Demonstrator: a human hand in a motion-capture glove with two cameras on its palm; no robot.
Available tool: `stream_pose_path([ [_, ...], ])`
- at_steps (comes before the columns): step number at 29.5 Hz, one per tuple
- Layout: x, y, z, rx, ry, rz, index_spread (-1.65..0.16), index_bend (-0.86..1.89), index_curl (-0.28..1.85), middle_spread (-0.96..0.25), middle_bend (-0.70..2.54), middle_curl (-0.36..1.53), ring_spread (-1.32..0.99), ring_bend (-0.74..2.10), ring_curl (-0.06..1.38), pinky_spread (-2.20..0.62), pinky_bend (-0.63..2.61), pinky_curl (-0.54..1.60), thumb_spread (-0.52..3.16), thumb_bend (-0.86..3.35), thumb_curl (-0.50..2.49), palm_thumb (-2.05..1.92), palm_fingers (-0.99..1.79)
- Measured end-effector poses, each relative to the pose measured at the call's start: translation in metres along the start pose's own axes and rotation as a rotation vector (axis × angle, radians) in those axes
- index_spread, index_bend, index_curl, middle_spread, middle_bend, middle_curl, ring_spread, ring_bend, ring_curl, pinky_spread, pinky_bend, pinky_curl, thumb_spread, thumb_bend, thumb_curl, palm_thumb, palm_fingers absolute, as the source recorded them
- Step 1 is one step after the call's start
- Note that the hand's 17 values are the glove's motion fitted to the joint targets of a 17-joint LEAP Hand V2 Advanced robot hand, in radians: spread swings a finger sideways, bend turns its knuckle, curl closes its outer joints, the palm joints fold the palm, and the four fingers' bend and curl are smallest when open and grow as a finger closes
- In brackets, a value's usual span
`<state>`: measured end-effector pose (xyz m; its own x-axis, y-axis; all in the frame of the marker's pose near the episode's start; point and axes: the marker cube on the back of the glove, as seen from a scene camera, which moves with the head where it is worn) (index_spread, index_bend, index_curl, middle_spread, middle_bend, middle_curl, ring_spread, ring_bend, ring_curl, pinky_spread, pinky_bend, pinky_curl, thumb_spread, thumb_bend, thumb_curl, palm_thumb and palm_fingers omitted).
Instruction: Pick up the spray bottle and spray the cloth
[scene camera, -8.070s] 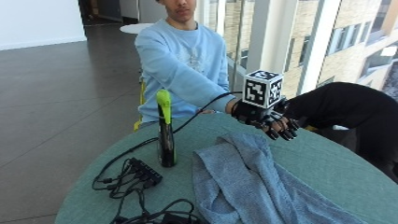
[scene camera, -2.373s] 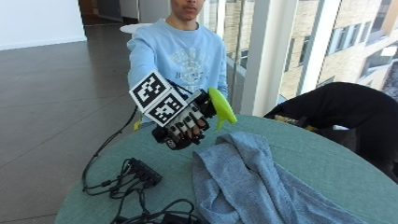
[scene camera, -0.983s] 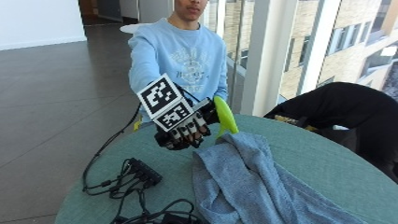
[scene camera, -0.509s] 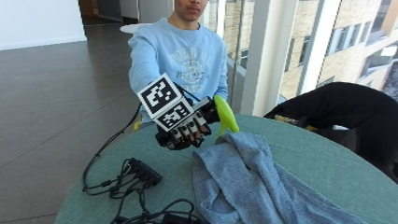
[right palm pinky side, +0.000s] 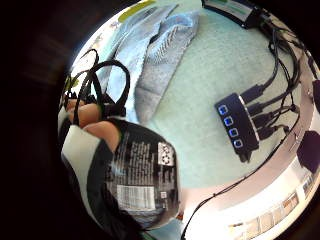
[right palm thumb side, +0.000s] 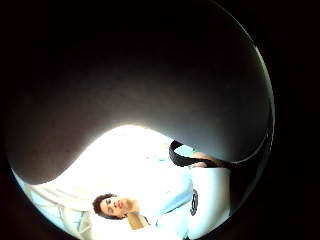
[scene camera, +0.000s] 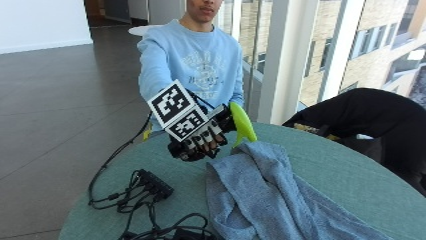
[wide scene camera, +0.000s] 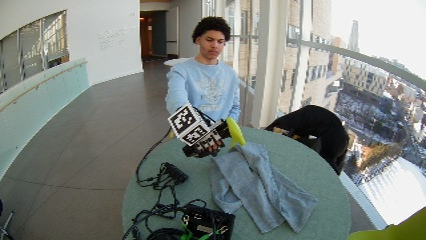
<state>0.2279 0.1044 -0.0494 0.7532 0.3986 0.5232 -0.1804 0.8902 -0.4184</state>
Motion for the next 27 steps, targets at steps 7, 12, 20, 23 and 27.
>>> stream_pose_path([
  [7,0.0,0.0,0.002,0.009,-0.015,-0.008,-0.21,0.16,0.46,-0.07,0.38,0.45,-0.06,0.48,0.38,0.06,0.21,0.37,0.94,-0.02,0.54,0.87,1.21],
  [12,-0.002,-0.001,0.004,0.016,-0.025,-0.014,-0.21,0.16,0.46,-0.07,0.39,0.45,-0.06,0.49,0.38,0.06,0.22,0.37,0.94,-0.02,0.54,0.87,1.21],
  [20,-0.02,0.001,0.011,0.035,-0.049,-0.086,-0.21,0.16,0.46,-0.07,0.39,0.45,-0.06,0.49,0.37,0.06,0.21,0.37,0.94,-0.02,0.54,0.87,1.21],
  [23,-0.04,0.007,0.015,0.063,-0.073,-0.165,-0.21,0.16,0.46,-0.07,0.39,0.45,-0.06,0.49,0.37,0.07,0.21,0.37,0.94,-0.02,0.54,0.87,1.21],
  [27,-0.074,0.012,0.025,0.132,-0.115,-0.291,-0.21,0.16,0.46,-0.07,0.39,0.45,-0.06,0.49,0.37,0.07,0.22,0.37,0.94,-0.02,0.54,0.87,1.21],
])
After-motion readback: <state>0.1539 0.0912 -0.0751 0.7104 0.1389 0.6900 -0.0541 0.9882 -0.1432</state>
